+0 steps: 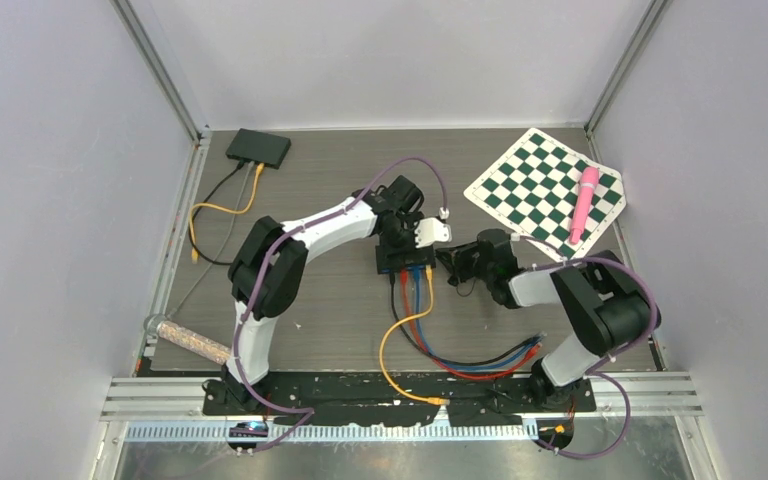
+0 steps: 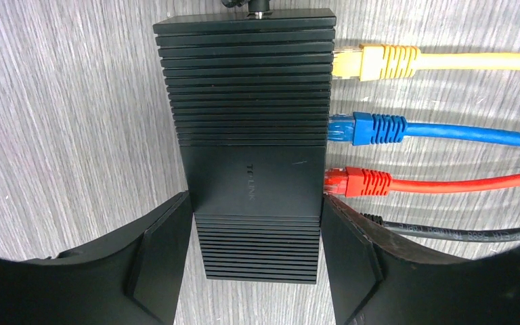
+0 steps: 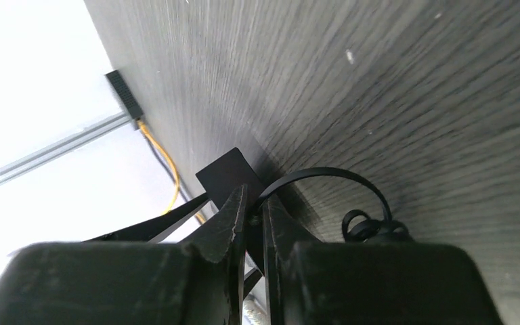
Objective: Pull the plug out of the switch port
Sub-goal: Pull the connector from the switch port, then place the connector at the center of the board.
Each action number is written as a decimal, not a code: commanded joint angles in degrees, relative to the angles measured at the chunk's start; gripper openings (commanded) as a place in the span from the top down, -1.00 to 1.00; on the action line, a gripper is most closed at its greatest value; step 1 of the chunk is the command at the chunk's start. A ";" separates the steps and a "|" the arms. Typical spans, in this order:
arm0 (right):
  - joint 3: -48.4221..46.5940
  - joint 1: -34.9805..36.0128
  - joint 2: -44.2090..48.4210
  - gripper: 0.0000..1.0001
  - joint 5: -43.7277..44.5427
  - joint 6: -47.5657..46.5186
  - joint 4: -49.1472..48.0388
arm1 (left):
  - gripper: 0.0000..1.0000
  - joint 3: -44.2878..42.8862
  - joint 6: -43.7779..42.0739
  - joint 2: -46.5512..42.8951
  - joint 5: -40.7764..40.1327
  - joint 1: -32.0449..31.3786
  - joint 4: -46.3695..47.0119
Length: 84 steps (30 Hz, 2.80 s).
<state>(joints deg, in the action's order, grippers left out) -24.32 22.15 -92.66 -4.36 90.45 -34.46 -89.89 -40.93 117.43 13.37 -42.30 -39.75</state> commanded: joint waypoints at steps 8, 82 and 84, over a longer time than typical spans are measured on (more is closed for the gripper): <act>1.44 -4.32 -3.13 0.90 -6.73 5.72 -14.02 | 0.33 -2.31 0.17 1.67 -0.96 0.47 -5.76; -23.36 -6.77 8.73 -0.41 -1.87 -58.49 46.15 | -0.99 35.45 31.19 -35.38 -7.41 5.72 53.27; -20.74 -6.77 14.00 -0.54 -4.05 -59.74 42.90 | -0.99 37.96 33.37 -37.50 -7.45 6.67 57.45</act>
<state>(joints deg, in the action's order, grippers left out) -48.80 15.38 -89.89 -5.19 35.75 13.17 -55.37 -14.50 84.97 8.08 -37.58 4.27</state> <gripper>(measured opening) 0.714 0.994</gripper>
